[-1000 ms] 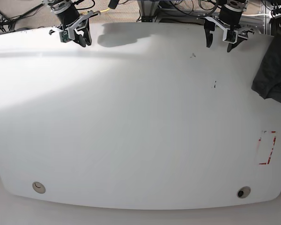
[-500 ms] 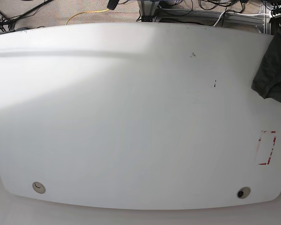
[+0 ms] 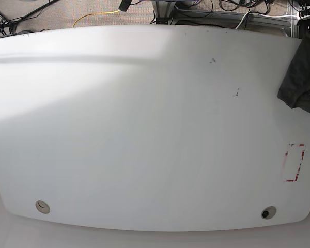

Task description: Fold the T-shirt properly

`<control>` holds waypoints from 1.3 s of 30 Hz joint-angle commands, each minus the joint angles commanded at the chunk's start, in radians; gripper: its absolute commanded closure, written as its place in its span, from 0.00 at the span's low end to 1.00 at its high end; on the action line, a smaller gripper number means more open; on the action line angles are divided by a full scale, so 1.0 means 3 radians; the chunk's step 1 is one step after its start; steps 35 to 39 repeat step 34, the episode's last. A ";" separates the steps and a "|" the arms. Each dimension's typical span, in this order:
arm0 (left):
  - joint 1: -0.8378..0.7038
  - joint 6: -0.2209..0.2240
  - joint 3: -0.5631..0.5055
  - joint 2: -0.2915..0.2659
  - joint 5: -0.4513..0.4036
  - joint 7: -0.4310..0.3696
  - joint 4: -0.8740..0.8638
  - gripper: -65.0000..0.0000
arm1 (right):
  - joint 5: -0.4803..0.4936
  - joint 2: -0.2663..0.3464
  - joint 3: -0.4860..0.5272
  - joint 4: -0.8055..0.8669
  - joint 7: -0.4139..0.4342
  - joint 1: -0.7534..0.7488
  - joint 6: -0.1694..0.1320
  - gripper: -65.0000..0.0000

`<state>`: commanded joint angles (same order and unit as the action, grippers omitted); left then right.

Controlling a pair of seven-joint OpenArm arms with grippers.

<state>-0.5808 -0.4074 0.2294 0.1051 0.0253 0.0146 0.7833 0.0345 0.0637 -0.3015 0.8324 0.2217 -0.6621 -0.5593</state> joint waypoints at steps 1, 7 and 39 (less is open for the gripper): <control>0.0128 0.0072 0.0000 0.0000 -0.0077 -0.0005 -0.0194 0.41 | -0.0020 0.0000 0.0000 -0.0143 0.0000 0.0128 0.0005 0.86; 0.0798 0.0199 -0.0005 0.0000 -0.0220 -0.0005 -0.1161 0.41 | -0.0133 0.0031 0.0005 -0.0900 0.0000 0.0752 0.0245 0.86; 0.1545 0.0660 -0.0005 -0.0113 -0.0404 -0.0005 -0.2000 0.40 | -0.0875 0.0072 0.0005 -0.1795 0.0005 0.1524 0.0869 0.84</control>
